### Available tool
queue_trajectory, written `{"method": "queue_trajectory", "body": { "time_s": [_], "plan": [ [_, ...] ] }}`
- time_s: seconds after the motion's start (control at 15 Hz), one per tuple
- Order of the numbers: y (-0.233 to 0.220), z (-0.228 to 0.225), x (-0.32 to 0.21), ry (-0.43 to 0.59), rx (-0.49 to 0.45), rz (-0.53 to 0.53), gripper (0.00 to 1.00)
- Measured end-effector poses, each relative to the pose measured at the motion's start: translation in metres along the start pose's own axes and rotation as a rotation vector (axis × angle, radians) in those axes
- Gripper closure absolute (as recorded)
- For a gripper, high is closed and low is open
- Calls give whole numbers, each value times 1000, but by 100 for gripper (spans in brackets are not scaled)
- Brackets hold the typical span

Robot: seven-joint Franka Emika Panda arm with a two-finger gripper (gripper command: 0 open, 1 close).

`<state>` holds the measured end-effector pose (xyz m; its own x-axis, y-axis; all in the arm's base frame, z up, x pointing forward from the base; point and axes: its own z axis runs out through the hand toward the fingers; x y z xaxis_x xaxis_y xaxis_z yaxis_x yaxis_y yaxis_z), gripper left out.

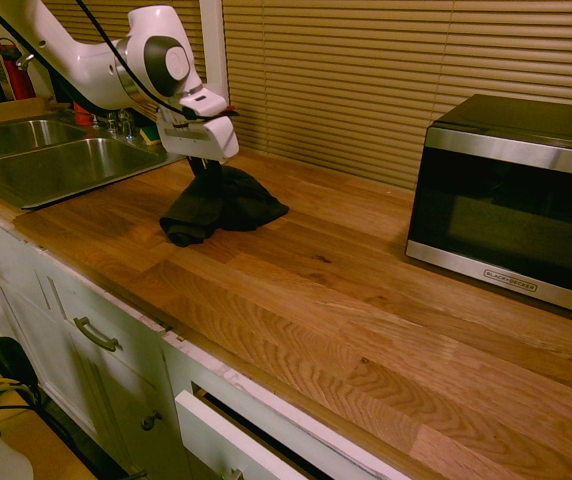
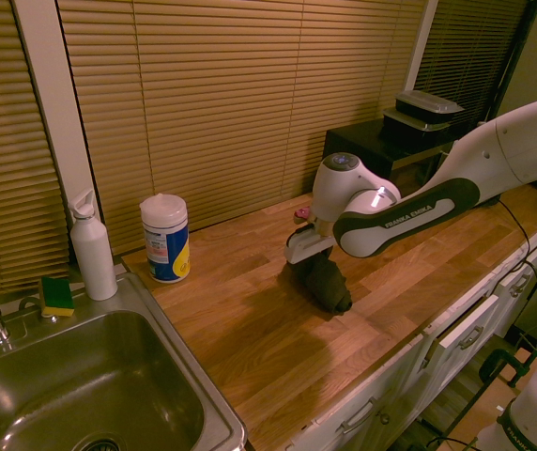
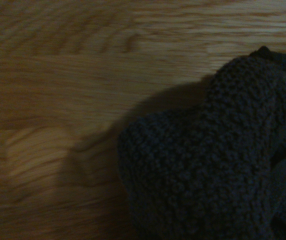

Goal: Clear the spill

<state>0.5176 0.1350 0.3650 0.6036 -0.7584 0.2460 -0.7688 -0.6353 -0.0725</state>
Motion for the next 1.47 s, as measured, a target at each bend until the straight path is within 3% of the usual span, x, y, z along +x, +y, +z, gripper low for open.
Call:
{"method": "queue_trajectory", "body": {
  "time_s": [0.47,1.27,1.33,1.47],
  "plan": [
    [-59,-8,-68,-25,14,-55,100],
    [-113,-16,-122,-47,24,-126,100],
    [-116,-15,-126,-49,22,-130,0],
    [-119,-18,-131,-49,21,-137,0]
  ]
}}
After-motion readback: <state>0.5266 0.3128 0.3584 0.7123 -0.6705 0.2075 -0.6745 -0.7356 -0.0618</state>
